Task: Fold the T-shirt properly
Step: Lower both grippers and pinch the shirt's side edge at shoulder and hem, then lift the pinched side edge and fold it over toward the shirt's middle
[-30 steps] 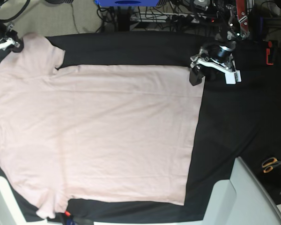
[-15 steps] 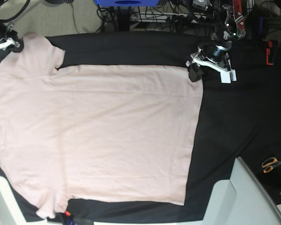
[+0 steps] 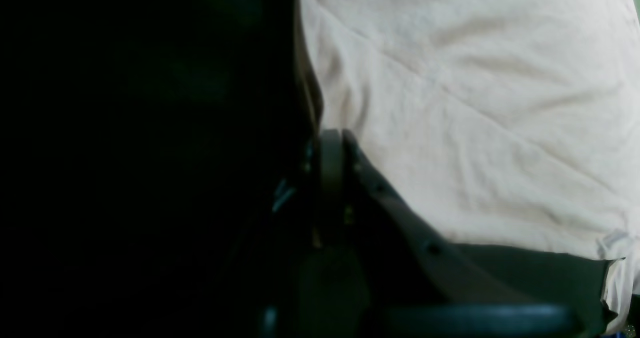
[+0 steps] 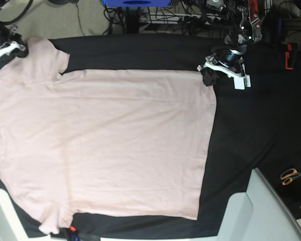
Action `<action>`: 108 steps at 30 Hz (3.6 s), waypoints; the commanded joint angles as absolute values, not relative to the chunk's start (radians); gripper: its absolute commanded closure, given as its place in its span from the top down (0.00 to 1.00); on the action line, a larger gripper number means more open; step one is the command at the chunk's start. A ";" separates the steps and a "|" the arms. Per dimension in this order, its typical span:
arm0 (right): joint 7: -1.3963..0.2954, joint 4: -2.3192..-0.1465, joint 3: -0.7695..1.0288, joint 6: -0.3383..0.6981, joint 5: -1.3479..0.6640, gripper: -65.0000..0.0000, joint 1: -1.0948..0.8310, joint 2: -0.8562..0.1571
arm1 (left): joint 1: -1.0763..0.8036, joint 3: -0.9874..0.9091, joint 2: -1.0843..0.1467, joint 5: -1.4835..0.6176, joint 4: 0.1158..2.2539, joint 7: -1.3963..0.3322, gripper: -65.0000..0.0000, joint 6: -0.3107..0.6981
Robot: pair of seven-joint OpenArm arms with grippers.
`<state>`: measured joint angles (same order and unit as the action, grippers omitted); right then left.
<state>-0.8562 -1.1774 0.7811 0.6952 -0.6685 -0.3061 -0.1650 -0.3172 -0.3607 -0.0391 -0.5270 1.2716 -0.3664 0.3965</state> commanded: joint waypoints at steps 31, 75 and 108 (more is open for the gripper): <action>-0.967 -1.282 0.773 0.698 -0.665 0.00 -0.054 -0.323 | -0.180 -0.358 -0.044 -0.503 1.419 -0.558 0.00 0.282; -0.532 -0.645 0.283 0.698 -0.610 0.00 0.394 -0.518 | 0.094 -0.358 -0.084 -0.360 1.233 -0.647 0.00 0.216; -0.357 -0.509 0.174 0.698 -0.483 0.00 0.553 -0.487 | 0.257 -0.357 -0.079 -0.246 1.069 -0.642 0.00 0.219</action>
<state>-0.3832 -0.4942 0.1703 0.6895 -0.4664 0.5198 -0.4656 0.2356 -0.3565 -0.0719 -0.2390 1.0538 -0.6628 0.2127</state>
